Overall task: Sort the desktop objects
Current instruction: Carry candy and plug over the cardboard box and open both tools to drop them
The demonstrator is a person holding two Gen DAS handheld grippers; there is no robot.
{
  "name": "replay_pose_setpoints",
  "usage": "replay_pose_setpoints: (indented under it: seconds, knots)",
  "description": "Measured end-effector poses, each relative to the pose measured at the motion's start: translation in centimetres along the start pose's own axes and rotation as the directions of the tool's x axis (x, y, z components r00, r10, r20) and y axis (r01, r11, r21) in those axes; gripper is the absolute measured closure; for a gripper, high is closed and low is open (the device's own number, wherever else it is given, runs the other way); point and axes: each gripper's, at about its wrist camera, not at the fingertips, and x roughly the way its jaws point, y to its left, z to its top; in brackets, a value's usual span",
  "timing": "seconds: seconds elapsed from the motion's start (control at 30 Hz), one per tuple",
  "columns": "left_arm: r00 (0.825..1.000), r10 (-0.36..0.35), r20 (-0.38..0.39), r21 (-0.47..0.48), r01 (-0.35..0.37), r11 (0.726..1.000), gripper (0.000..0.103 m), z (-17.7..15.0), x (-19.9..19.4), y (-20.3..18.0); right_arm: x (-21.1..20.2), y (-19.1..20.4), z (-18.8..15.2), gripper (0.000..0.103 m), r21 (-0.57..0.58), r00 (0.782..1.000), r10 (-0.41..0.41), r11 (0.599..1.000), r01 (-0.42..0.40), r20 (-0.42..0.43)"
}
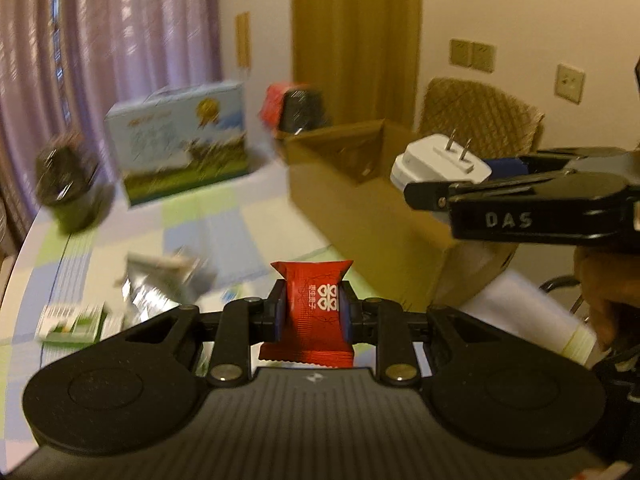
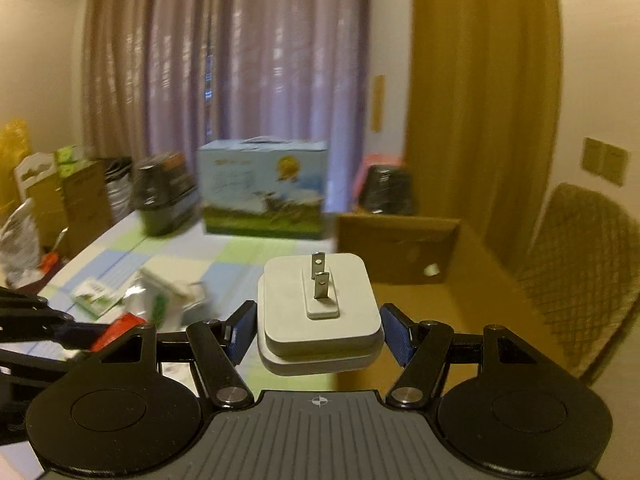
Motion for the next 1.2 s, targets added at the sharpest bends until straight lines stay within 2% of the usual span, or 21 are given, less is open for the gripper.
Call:
replay_pose_setpoints:
  seconds: [0.23, 0.43, 0.67, 1.03, 1.07, 1.1, 1.13, 1.2]
  knots:
    - [0.997, -0.074, 0.036, 0.068, 0.072, 0.995, 0.082, 4.9, 2.9, -4.2, 0.1, -5.5, 0.8, 0.04, 0.024, 0.997, -0.071, 0.997, 0.071, -0.017]
    - [0.991, -0.129, 0.032, 0.095, 0.126, 0.987, 0.082, 6.9, 7.6, -6.6, 0.9, -9.3, -0.1, 0.04, 0.033, 0.993, -0.114, 0.993, 0.116, -0.04]
    - [0.985, -0.171, 0.017, 0.085, 0.169, 0.982, 0.082, 7.0, 11.9, -7.3, 3.6, -12.0, -1.1, 0.04, 0.056, 0.987, -0.143, 0.988, 0.147, -0.074]
    - [0.982, -0.189, -0.004, 0.069, 0.189, 0.98, 0.081, 6.4, 14.0, -7.7, 5.9, -13.3, -1.7, 0.04, 0.076, 0.984, -0.15, 0.984, 0.158, -0.099]
    - [0.983, -0.185, 0.001, 0.067, 0.184, 0.981, 0.078, 6.4, 14.0, -7.7, 5.9, -13.3, -1.8, 0.039, 0.078, 0.984, -0.15, 0.984, 0.158, -0.101]
    - [0.984, -0.178, 0.007, 0.07, 0.177, 0.982, 0.063, 6.4, 14.0, -7.7, 5.9, -13.3, -1.8, 0.039, 0.079, 0.983, -0.149, 0.984, 0.158, -0.103]
    - [0.985, -0.171, 0.014, 0.075, 0.17, 0.983, 0.055, 6.4, 13.9, -7.6, 5.8, -13.3, -1.8, 0.039, 0.079, 0.983, -0.149, 0.984, 0.158, -0.104]
    - [0.986, -0.167, 0.024, 0.082, 0.165, 0.983, 0.054, 6.5, 13.6, -7.5, 5.7, -13.3, -1.8, 0.039, 0.078, 0.983, -0.149, 0.984, 0.157, -0.105]
